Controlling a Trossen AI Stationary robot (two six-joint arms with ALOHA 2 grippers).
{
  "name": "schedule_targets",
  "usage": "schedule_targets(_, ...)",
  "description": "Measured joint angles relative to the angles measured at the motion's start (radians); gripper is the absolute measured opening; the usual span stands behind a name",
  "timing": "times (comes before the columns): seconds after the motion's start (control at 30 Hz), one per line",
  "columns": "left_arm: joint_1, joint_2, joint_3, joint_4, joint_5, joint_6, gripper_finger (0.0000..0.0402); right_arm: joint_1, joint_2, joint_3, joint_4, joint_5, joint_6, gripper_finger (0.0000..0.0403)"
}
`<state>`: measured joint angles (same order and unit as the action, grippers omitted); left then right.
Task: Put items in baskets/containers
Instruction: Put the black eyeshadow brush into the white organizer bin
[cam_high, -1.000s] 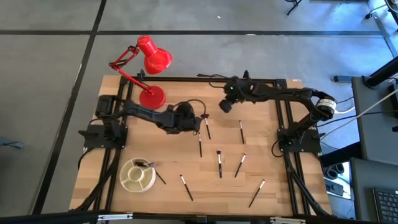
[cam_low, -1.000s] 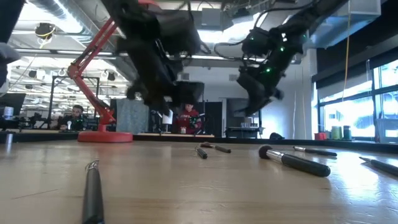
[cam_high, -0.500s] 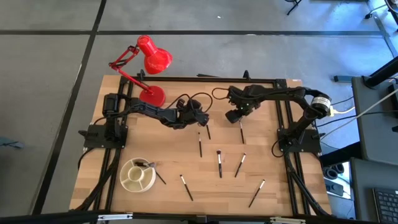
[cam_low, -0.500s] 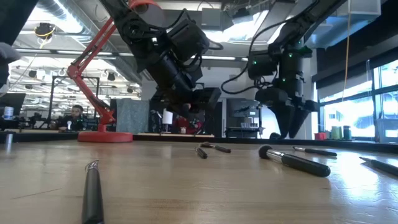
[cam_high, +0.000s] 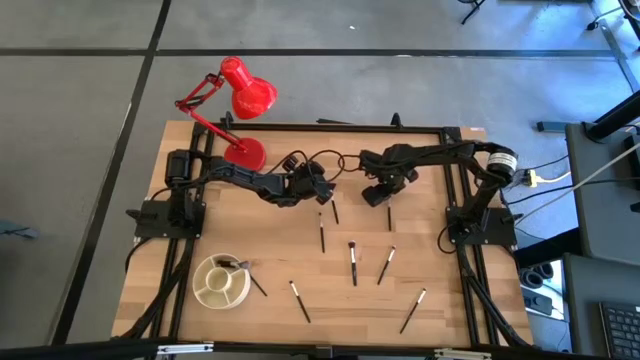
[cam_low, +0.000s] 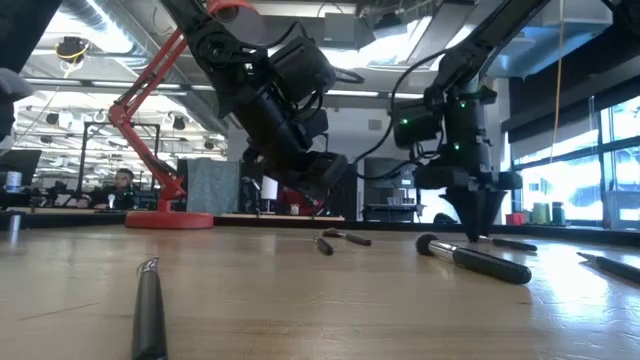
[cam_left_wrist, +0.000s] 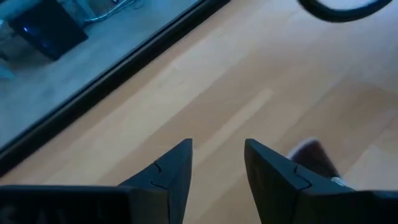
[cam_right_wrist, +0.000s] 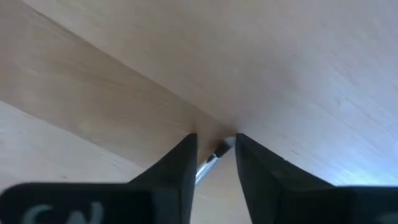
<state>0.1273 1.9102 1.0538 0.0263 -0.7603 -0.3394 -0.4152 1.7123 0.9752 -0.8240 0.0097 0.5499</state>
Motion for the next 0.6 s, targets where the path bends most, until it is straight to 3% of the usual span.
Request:
schedule_targets(0.23,0.002,0.002,0.000,-0.025,-0.058,0.043,0.0143,0.000,0.000,0.000,0.018,-0.032,0.010,0.0014)
schedule_targets(0.4,0.020,0.002,0.000,-0.047,-0.090,0.071,0.0143,0.004,0.000,0.011,0.018,-0.028,-0.003,0.0010)
schedule_targets(0.6,0.039,0.002,-0.001,-0.091,0.004,0.040,0.0143,0.005,-0.063,0.096,0.068,-0.029,-0.029,0.0004)
